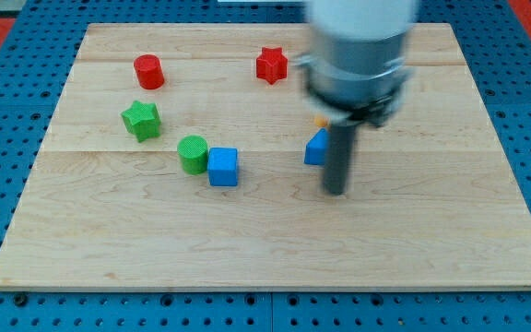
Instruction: Push the red star at the top center of the board
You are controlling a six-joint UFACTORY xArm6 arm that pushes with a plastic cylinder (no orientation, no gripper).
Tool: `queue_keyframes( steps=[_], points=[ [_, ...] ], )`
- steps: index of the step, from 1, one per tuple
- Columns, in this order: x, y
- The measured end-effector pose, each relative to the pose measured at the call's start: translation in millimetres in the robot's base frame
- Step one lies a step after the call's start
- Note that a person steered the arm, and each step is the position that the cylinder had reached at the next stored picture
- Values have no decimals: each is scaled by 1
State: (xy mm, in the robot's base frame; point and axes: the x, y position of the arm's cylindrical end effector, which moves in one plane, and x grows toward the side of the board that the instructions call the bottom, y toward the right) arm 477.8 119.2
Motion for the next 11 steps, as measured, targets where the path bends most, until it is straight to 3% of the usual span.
queue_keyframes(
  steps=[1,2,3,4,5,7,8,9,10,11],
  points=[
    [-47,82],
    [-147,70],
    [-175,1],
    [-146,-85],
    [-164,-126],
    [-203,-111],
    [-186,-97],
    [-192,-146],
    [-242,-185],
    [-260,-136]
  ],
)
